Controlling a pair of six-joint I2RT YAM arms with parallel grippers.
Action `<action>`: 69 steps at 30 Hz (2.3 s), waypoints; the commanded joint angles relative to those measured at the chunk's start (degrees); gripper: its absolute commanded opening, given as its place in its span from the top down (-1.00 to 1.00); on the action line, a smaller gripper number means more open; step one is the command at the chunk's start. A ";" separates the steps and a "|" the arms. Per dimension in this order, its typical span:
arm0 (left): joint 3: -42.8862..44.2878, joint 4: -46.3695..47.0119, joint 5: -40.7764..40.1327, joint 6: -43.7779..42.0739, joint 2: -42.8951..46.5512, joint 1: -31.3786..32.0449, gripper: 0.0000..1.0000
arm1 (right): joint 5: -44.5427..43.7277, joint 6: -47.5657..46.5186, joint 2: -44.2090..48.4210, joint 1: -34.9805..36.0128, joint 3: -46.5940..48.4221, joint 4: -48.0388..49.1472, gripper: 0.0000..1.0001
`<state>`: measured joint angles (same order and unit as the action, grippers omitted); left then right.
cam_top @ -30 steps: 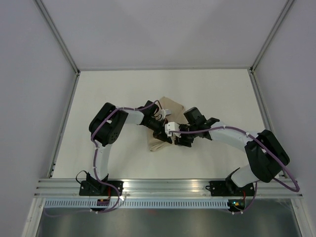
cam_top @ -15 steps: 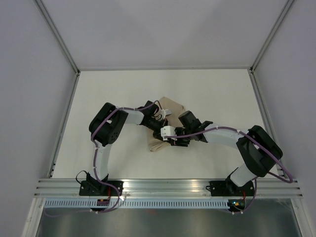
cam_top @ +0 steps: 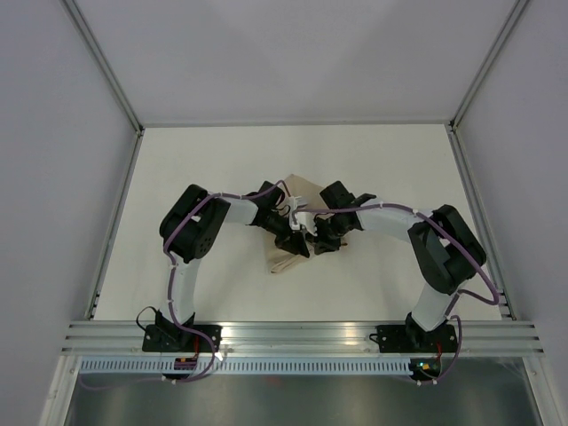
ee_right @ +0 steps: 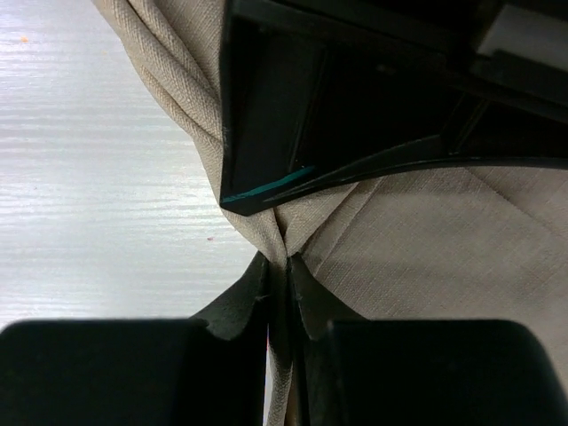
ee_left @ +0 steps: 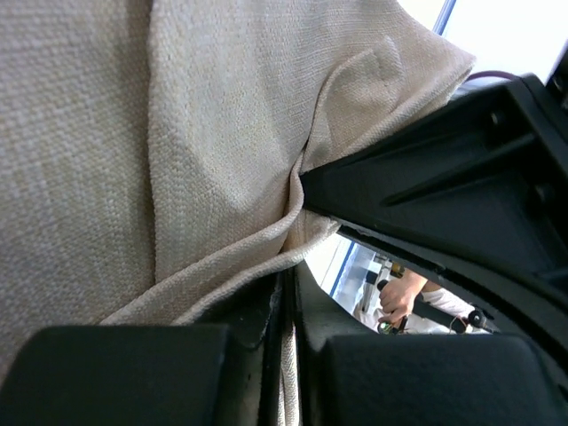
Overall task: Fold the napkin, place the utensils inside, and roll it up
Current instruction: Roll the napkin with the utensil
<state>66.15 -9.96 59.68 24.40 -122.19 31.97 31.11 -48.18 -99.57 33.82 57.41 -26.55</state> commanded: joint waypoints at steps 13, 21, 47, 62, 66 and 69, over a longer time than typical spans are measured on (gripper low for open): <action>-5.24 11.78 -5.45 10.93 7.67 0.11 0.21 | 12.47 -3.58 -19.42 -10.09 20.71 -26.08 0.76; -8.31 15.67 -13.79 10.05 12.67 0.11 0.01 | 15.38 -6.57 -28.56 -11.32 30.03 -38.22 0.76; -11.48 8.99 -68.81 -30.63 25.87 25.41 -0.24 | 15.47 -6.84 -44.22 -11.50 44.02 -55.90 0.73; -9.11 11.54 -79.46 -39.08 18.83 30.96 -0.25 | 15.38 -5.61 -45.63 -11.59 44.11 -54.75 0.75; -8.85 11.01 -77.79 -39.52 17.52 31.14 0.00 | 15.38 -5.78 -45.80 -11.85 44.02 -54.84 0.76; -8.58 10.31 -76.12 -39.17 16.81 31.14 0.30 | 15.47 -5.96 -45.89 -12.03 44.02 -54.84 0.76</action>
<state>55.81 0.12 -16.99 -12.25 -103.83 63.13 52.95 -50.78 -142.10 21.74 101.43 -85.01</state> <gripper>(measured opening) 0.397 0.132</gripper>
